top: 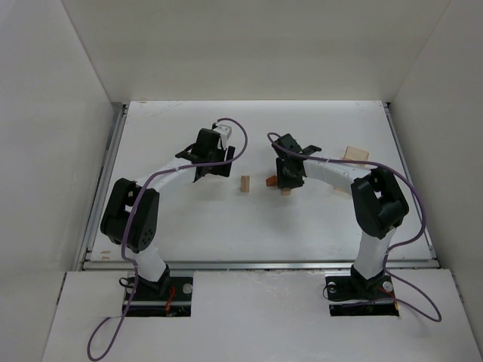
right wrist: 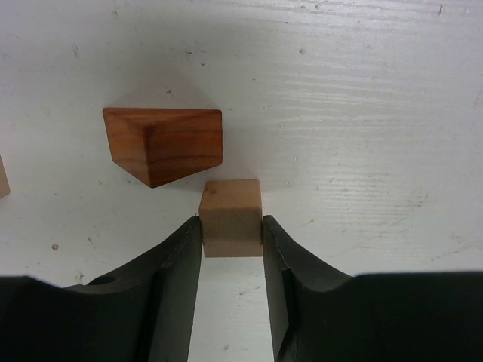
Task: Build the wood block tower
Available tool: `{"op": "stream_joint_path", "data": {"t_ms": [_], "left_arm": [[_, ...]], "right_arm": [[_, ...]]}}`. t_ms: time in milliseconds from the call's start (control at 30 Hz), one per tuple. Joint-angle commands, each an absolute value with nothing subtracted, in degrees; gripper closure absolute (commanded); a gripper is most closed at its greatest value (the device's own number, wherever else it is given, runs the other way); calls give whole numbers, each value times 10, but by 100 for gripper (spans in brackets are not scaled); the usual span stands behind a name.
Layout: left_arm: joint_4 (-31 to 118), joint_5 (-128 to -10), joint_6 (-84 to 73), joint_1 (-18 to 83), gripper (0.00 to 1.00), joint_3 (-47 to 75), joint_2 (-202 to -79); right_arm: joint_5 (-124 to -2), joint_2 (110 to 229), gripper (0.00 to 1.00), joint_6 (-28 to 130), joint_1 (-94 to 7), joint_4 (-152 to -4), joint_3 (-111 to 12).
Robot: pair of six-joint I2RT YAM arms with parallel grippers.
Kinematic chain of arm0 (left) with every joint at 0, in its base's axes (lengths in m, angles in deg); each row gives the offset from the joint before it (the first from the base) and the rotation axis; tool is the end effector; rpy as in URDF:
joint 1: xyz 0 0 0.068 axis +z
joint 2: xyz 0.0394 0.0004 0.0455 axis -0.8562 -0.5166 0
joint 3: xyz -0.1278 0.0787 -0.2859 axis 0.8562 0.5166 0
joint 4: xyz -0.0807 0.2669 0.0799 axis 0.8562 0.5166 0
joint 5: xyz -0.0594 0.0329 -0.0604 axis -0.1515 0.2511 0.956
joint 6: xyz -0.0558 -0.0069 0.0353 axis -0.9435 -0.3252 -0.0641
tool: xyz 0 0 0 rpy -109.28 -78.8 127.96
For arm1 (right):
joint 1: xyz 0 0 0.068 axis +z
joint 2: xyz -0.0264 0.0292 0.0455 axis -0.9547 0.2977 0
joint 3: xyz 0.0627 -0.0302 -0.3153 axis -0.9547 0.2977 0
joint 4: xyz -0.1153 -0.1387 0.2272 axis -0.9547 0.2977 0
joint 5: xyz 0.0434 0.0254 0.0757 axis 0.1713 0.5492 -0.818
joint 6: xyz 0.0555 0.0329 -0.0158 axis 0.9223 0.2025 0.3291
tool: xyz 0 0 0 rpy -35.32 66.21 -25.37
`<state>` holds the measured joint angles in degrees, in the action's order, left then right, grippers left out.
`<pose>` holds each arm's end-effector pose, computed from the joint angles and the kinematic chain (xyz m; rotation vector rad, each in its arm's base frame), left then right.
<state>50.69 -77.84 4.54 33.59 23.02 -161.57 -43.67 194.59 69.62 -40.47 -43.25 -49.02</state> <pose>0.3787 -0.1784 0.2473 0.4588 2.2019 -0.2445 0.3643 0.2171 0.2072 -0.1073 2.6969 0.0250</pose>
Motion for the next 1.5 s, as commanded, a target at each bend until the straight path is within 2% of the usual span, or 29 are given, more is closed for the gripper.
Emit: {"op": "stream_joint_path", "data": {"t_ms": [0, 100, 200, 267, 300, 333, 433, 667, 800, 1067, 1233, 1467], "left_arm": [[487, -774, 48, 336, 36, 238, -1582], [487, -768, 48, 336, 36, 238, -1582], [487, -768, 48, 336, 36, 238, -1582], [487, -768, 48, 336, 36, 238, -1582], [487, -768, 48, 336, 36, 238, -1582], [487, -768, 48, 336, 36, 238, -1582], [487, -768, 48, 336, 36, 238, -1582], [482, -798, 42, 336, 33, 238, -1582], [477, -874, -6, 336, 30, 243, -1582], [494, -1060, -118, 336, 29, 253, -1571], [501, -1100, -150, 336, 25, 259, -1566], [496, -1106, -150, 336, 25, 259, -1566]], "right_arm": [[-421, 1942, 60, 707, -405, -434, -505], [-421, 1942, 66, 707, -405, -434, -505], [-427, 1942, 67, 707, -405, -428, -500], [-427, 1942, 73, 707, -405, -428, -495], [-427, 1935, 77, 707, -405, -428, -495], [-427, 1935, 87, 713, -405, -420, -500], [-420, 1908, 100, 719, -400, -384, -526], [-381, 1863, 100, 792, -349, -269, -641], [-381, 1869, 100, 828, -318, -254, -691], [-388, 1982, 100, 836, -275, -233, -826], [-382, 2018, 100, 836, -264, -220, -863], [-394, 2046, 100, 836, -258, -225, -883]]}}
